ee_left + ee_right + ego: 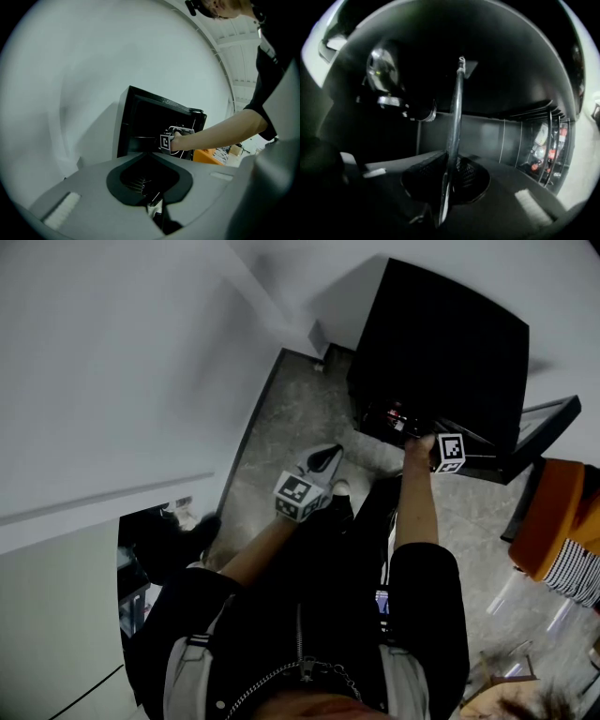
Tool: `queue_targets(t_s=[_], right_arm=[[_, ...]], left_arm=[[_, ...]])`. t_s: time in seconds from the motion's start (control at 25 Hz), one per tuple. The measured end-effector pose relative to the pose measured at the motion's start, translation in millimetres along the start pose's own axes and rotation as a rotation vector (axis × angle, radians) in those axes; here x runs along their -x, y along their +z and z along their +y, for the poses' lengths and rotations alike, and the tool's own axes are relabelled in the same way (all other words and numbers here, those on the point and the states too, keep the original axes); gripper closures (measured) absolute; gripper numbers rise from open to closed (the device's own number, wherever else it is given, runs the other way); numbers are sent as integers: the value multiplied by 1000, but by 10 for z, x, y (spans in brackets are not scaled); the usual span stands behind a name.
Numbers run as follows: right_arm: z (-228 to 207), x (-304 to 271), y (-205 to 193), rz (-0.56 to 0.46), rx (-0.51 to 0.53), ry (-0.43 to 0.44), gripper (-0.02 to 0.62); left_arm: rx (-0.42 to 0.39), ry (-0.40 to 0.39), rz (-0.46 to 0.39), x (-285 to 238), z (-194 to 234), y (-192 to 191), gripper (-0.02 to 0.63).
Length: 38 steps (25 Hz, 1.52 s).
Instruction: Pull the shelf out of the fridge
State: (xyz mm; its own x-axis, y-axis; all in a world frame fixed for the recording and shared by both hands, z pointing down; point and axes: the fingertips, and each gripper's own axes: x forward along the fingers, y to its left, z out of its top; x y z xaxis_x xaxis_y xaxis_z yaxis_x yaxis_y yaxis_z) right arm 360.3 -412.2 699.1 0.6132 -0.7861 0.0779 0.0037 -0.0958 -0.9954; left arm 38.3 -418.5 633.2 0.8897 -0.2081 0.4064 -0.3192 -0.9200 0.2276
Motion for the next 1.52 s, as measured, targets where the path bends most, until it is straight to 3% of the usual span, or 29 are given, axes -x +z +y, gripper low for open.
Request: queue_targets(t_s=[0.2,0.56,0.64,0.72,0.96,1.12,1.4,1.52], right_arm=[[-59,213,-55,6,-8,-8,571],[-72,483,-98,34,-12,-19,569],[-71,537,-95,39,3,-17,569],[-81,601,-107,44,14,-25,568],[-96,708,-137,76,31,-33,565],[-96,830,-165,98,36,-54,563],[-109,957,-204,144,54,-51,563],[-128,1032,-211,168,69,-68,561]], left_arm=[[-13,-28,7,-108,-55,-37,595],[60,-80,5,-498,-144,-64,595],[134,-92,-6,-611,-139,-69,595],[231,-110,-17,-732,-125,-71,544],[526,-137,-74,-1059,-67,-97,471],[709,-161,-136,-1199,-72,-98,449],[917,-225,-253,-1349,-67,7,437],[959,-240,-274,-1412,-53,43,437]])
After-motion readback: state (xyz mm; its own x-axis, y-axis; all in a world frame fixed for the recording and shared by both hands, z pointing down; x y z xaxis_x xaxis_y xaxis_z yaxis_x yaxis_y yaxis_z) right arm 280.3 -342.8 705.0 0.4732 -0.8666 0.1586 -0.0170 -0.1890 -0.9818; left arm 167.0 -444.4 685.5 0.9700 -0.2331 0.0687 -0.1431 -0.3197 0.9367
